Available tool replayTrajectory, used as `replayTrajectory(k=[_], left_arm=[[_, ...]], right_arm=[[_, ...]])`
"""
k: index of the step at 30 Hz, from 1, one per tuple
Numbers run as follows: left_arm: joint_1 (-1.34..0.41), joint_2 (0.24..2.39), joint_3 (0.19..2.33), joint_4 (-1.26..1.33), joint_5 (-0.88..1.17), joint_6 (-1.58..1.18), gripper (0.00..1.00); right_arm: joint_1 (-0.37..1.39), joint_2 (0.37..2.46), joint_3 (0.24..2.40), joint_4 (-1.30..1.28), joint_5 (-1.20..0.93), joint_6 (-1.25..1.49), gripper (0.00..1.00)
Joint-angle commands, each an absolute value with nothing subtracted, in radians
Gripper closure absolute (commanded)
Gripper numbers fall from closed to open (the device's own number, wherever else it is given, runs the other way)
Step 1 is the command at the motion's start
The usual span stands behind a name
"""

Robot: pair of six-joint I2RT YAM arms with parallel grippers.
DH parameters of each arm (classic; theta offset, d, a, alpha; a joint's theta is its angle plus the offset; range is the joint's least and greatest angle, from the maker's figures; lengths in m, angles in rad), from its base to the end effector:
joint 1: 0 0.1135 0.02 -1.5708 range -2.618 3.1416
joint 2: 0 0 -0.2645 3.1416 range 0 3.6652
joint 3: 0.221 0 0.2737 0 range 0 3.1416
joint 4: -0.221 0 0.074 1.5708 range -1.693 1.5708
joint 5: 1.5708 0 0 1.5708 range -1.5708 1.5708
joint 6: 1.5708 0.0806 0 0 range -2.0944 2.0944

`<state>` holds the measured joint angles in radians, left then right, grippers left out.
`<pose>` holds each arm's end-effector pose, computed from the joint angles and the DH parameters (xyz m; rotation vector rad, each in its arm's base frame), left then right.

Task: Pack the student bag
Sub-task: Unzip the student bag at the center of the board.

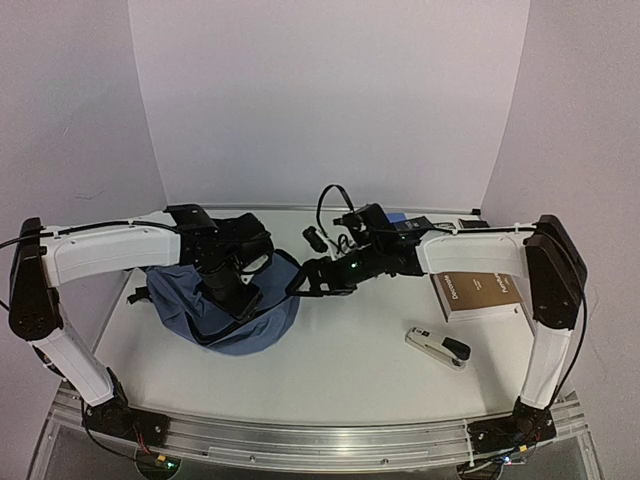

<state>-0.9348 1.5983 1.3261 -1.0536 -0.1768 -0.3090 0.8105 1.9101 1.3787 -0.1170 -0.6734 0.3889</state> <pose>0.2121 -0.2633 0.2151 0.8448 2.7120 0.0009 0.2929 0.3809 0.1966 -0.9061 2.2489 1.3602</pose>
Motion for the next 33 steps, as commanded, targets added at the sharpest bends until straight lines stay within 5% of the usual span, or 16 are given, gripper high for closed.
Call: replayTrajectory(k=[1,7,16,19,25,31,33], left_arm=[[-0.934,1.609,1.302,-1.031,-0.162,-0.303,0.44],[-0.928,1.662,1.298,-1.011,-0.171,-0.271,0.52],[-0.914,1.62,1.299,-0.979,-0.191,-0.274,0.95],[-0.913,1.595,1.299,-0.952,-0.182,-0.282,1.0],[-0.912,1.497,1.315,-0.865,-0.172,-0.303,1.0],[-0.842,1.396,1.325,-0.823,-0.197,-0.338,1.0],[-0.792,1.357,1.312,-0.806,-0.2,-0.356,1.0]], right_arm=[[0.827,2.005,1.417,-0.071,-0.696,0.428,0.07],[0.844,2.082,1.454,-0.065,-0.691,0.453,0.11],[0.851,2.139,1.484,-0.061,-0.675,0.463,0.17],[0.85,2.142,1.485,-0.063,-0.656,0.454,0.23],[0.845,2.133,1.471,-0.067,-0.589,0.418,0.48],[0.813,2.103,1.443,-0.078,-0.558,0.384,0.98],[0.796,2.082,1.424,-0.086,-0.548,0.371,1.0]])
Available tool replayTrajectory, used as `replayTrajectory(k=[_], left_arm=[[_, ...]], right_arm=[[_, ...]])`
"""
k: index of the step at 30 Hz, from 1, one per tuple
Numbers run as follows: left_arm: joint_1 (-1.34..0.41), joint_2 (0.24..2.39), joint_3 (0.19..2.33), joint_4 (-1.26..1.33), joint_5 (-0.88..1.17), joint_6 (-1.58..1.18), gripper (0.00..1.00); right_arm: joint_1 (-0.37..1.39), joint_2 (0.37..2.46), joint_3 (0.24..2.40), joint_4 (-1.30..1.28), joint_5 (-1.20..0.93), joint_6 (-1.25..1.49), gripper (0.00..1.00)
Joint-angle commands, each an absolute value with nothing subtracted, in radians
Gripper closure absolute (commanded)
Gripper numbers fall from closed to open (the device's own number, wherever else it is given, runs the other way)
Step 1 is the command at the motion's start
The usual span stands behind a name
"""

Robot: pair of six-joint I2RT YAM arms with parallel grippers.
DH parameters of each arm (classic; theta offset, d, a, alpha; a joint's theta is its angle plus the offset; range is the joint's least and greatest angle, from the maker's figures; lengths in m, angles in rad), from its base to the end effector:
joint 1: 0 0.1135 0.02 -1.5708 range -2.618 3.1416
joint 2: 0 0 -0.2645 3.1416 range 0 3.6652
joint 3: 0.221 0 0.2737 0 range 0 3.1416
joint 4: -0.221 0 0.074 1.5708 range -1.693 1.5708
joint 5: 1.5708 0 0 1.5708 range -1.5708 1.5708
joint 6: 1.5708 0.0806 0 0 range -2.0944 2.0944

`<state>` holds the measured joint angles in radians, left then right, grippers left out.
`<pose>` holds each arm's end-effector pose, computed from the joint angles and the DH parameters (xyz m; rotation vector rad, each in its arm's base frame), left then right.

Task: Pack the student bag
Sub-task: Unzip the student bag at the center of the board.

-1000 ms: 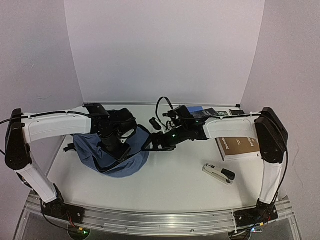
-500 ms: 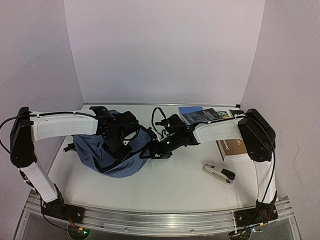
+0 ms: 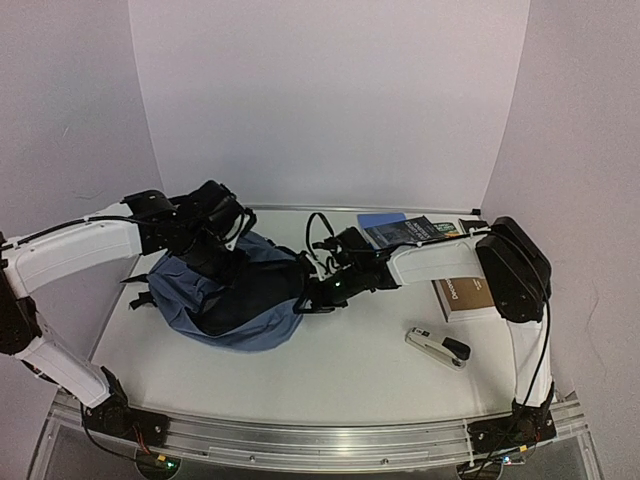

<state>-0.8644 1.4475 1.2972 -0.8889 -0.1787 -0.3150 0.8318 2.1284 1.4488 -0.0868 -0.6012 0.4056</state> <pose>0.2304 -0.2480 0.2632 0.6433 2.5159 -0.1997 0.3075 0.4051 0.1193 -0.8611 2.4022 1.2631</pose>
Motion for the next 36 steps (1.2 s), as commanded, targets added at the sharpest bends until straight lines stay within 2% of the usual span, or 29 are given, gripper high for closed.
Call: replayTrajectory(k=[1,5,9,17,26,31,36], left_arm=[[-0.763,1.342,1.305,-0.8,-0.204,-0.363,1.0],[-0.641,1.302,1.286,-0.774,-0.193,-0.373,1.0],[-0.491,1.313,1.271,-0.727,-0.079,-0.372,1.0],[-0.209,1.457,1.236,-0.695,-0.005,-0.387,1.0],[-0.173,1.74,1.235,-0.648,0.14,-0.396,0.99],[-0.173,1.856,1.225,-0.619,0.136,-0.394,0.9],[-0.174,1.852,1.212,-0.614,0.122,-0.399,0.73]], right_arm=[[0.789,2.071,1.414,-0.092,-0.54,0.363,1.0],[0.771,2.038,1.364,-0.115,-0.501,0.319,1.0],[0.764,2.027,1.33,-0.147,-0.472,0.274,1.0],[0.718,2.011,1.287,-0.186,-0.418,0.209,1.0],[0.703,2.024,1.381,-0.226,-0.404,0.15,1.0],[0.703,2.045,1.445,-0.264,-0.393,0.125,1.0],[0.704,2.045,1.473,-0.294,-0.393,0.109,1.0]])
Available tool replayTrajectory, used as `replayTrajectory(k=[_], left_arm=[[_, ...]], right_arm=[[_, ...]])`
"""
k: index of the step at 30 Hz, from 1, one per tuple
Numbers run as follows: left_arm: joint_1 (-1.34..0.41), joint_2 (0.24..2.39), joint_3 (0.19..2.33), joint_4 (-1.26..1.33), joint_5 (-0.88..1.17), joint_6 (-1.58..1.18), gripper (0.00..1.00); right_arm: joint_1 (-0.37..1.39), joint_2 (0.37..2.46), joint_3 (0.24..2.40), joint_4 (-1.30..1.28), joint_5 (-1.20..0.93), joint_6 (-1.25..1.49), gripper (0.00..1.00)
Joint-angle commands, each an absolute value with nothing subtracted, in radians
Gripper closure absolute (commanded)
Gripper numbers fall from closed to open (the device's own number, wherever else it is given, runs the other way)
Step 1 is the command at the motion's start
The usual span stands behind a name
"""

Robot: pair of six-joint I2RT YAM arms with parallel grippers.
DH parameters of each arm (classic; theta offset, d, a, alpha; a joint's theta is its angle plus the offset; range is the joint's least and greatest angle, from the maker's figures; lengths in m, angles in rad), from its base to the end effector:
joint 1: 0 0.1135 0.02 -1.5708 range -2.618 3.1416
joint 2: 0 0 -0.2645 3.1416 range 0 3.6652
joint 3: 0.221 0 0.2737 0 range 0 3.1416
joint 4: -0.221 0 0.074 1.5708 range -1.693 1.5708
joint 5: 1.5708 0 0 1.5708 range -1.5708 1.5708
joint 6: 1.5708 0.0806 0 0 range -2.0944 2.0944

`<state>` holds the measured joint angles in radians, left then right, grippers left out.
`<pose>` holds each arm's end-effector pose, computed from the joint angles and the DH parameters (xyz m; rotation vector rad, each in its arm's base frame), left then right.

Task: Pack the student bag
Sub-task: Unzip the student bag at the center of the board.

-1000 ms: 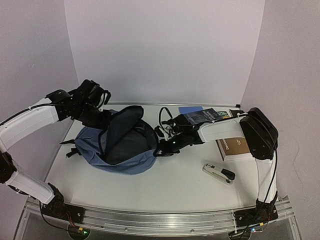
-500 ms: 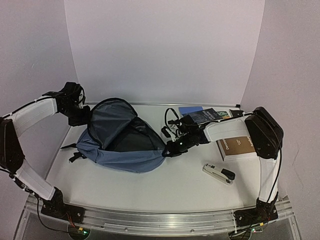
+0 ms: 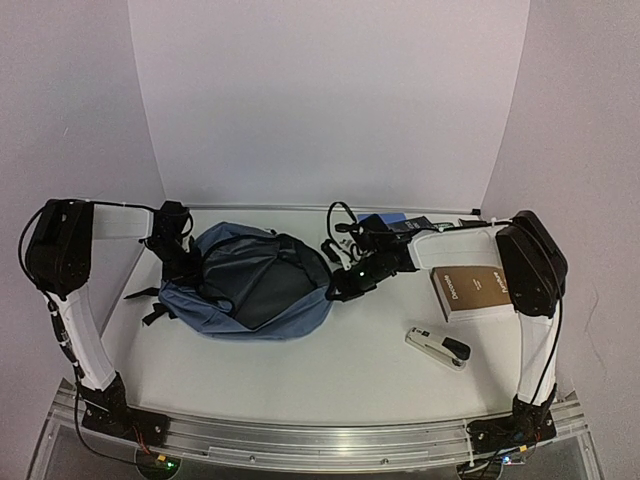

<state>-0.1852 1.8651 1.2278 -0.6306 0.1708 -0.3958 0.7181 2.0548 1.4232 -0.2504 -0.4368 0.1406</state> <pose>0.3836 -0.0858 0.1095 -0.2651 2.8664 -0.3619 0.3447 0.3464 0.1249 -0.9202 2.3852 0.8948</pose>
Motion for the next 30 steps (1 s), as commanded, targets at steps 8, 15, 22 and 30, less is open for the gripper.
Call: replayTrajectory(k=[8,15,22,30], left_arm=[[-0.191,1.602,1.246,-0.659,0.143,-0.362,0.41],[-0.345,1.516,1.345,-0.701,0.142,-0.304,0.18],[-0.437,1.652,1.464,-0.689,0.127,-0.245,0.11],[-0.477,1.944,1.703,-0.734,-0.087,-0.185,0.09]], right_arm=[[0.702,1.989,1.484,-0.319,-0.428,0.107,0.46],[0.702,1.957,1.525,-0.326,-0.416,0.105,0.14],[0.703,2.006,1.603,-0.327,-0.337,0.131,0.12],[0.703,2.123,1.679,-0.328,-0.261,0.157,0.12]])
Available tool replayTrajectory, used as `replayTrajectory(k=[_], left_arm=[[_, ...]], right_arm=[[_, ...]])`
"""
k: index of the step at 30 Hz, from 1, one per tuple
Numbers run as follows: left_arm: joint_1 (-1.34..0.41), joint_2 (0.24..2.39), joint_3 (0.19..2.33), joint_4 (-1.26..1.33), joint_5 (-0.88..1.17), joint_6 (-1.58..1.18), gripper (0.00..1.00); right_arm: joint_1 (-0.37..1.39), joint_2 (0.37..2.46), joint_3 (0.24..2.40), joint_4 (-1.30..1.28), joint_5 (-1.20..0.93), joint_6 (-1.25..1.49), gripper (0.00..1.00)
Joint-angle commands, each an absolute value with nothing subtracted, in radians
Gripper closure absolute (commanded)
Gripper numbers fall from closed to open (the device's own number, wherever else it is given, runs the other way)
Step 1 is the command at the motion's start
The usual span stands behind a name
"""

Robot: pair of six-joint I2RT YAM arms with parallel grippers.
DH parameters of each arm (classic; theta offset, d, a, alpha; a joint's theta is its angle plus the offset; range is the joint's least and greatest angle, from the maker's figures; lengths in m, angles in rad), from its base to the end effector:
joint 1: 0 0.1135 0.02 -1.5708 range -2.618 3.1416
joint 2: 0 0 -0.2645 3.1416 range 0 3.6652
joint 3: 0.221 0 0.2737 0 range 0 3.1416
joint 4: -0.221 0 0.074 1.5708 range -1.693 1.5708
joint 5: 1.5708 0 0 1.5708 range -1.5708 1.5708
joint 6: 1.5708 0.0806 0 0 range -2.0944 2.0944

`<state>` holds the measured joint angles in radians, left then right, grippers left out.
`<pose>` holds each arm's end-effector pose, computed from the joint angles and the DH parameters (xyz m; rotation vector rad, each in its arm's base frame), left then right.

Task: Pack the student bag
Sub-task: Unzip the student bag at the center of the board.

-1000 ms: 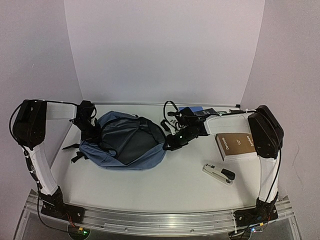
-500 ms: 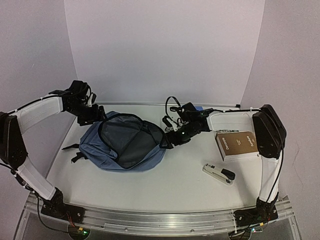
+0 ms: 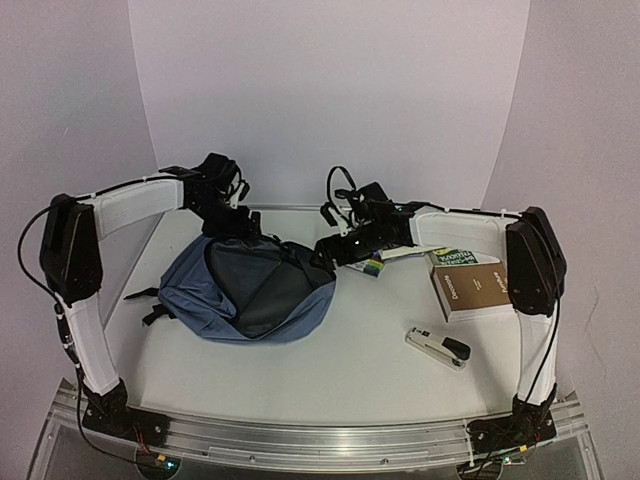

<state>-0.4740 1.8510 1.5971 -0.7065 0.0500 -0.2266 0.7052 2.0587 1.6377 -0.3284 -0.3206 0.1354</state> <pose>0.4032 -0.2114 0.2321 0.3365 2.5423 -0.3375 0.3813 0.3580 0.1902 -0.8375 2.2580 0.7815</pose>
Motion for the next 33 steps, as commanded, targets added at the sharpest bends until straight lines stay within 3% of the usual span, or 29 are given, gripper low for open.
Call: replayTrajectory(k=[1,8,11,16,22,28,33], left_arm=[[-0.467,1.971,1.726,-0.736,-0.107,-0.197,0.11],[-0.296,2.051,1.738,-0.644,-0.007,-0.329,0.33],[-0.284,2.045,1.686,-0.6,0.019,-0.296,0.25],[-0.283,2.006,1.665,-0.644,-0.05,-0.275,0.21],[-0.372,1.633,1.499,-0.471,-0.02,-0.226,0.11],[-0.499,1.551,1.543,-0.554,0.06,-0.172,0.11],[-0.53,1.631,1.524,-0.587,0.268,-0.154,0.21]], right_arm=[[0.703,2.136,1.679,-0.328,-0.255,0.157,0.12],[0.704,2.212,1.637,-0.339,-0.257,0.142,0.15],[0.704,2.22,1.622,-0.339,-0.255,0.13,0.16],[0.704,2.208,1.609,-0.34,-0.25,0.116,0.17],[0.704,2.169,1.591,-0.343,-0.272,0.116,0.17],[0.704,2.166,1.605,-0.348,-0.272,0.119,0.19],[0.704,2.179,1.615,-0.356,-0.28,0.129,0.21]])
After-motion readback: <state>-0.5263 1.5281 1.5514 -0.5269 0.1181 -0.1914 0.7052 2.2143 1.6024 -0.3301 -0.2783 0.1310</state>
